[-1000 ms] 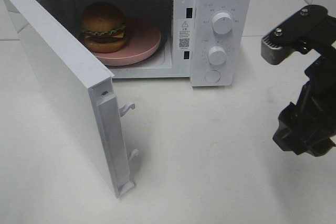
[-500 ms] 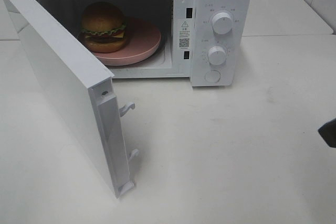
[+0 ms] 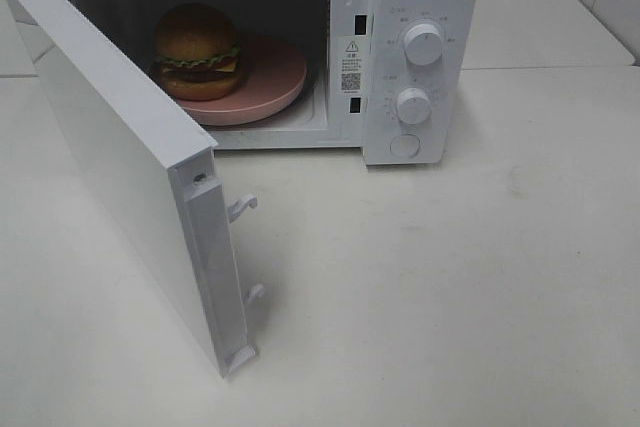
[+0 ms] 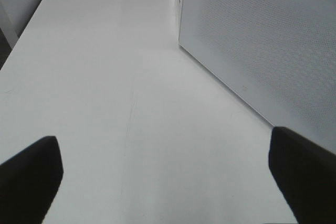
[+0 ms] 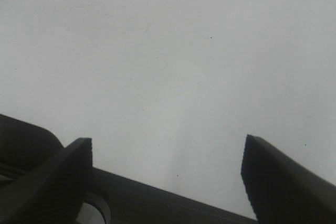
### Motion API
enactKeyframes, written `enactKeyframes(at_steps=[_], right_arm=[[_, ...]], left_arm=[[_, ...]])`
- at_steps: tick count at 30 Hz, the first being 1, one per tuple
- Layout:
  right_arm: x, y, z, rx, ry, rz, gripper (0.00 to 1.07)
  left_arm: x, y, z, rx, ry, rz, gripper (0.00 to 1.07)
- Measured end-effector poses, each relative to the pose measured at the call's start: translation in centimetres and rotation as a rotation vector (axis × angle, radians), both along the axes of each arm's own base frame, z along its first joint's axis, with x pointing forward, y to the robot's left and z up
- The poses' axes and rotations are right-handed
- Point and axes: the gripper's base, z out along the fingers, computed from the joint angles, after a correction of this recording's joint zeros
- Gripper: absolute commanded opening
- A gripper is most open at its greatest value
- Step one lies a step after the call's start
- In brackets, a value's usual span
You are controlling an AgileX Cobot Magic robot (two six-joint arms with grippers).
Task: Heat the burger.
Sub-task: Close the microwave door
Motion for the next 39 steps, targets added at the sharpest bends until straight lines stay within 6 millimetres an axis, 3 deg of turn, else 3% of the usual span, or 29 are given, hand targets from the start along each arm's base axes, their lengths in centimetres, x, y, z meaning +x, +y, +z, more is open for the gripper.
enactKeyframes(at_steps=[9,17,29,39], right_arm=[[-3.8,-1.8,-1.8,0.044,-0.142,-0.125,0.76],[-6.0,-2.2,-2.0,0.106,-0.306,-0.184,0.76],[-8.6,-2.5,-1.9,0.145,-0.478,-0.208,0.76],[-8.6,-2.5,-1.9,0.147,-0.484,-0.207,0.76]], left_arm=[[0.0,0.0,0.0,0.000,0.000,0.000,1.00],[0.0,0.0,0.0,0.000,0.000,0.000,1.00],[0.0,0.0,0.0,0.000,0.000,0.000,1.00],[0.0,0.0,0.0,0.000,0.000,0.000,1.00]])
